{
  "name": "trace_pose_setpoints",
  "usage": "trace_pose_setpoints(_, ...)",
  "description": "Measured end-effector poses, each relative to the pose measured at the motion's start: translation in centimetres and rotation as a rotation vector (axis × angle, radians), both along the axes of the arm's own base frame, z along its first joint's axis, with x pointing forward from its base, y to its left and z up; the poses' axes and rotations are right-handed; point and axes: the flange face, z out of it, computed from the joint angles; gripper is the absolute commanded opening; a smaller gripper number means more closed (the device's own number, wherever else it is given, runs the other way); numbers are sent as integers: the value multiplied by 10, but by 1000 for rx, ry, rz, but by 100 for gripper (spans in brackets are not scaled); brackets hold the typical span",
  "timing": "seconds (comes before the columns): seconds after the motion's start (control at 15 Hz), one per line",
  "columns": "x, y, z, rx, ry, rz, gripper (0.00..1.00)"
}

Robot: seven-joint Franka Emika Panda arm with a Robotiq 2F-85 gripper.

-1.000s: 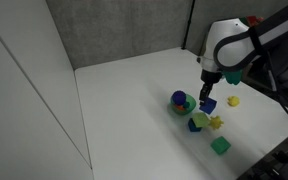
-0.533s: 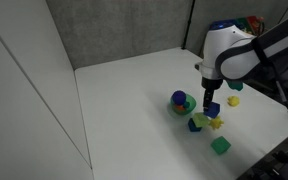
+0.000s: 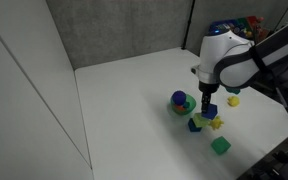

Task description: Put the blue cube on the yellow cube

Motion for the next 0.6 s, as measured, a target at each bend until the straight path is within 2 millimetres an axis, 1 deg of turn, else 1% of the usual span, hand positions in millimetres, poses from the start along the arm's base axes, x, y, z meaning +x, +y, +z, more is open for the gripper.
trace_pose_setpoints(0.2, 0, 4, -7, -3, -12, 26, 31)
trace_pose_setpoints(0.27, 0, 5, -9, -4, -16, 34, 39)
trace_pose_setpoints(0.33, 0, 6, -11, -5, -18, 41, 81)
trace_pose_setpoints(0.4, 0, 7, -13, -6, -21, 47, 80)
trace_pose_setpoints(0.47, 0, 8, -15, -7, -23, 53, 81)
trace_pose_setpoints(0.6, 0, 9, -17, -6, -28, 62, 96)
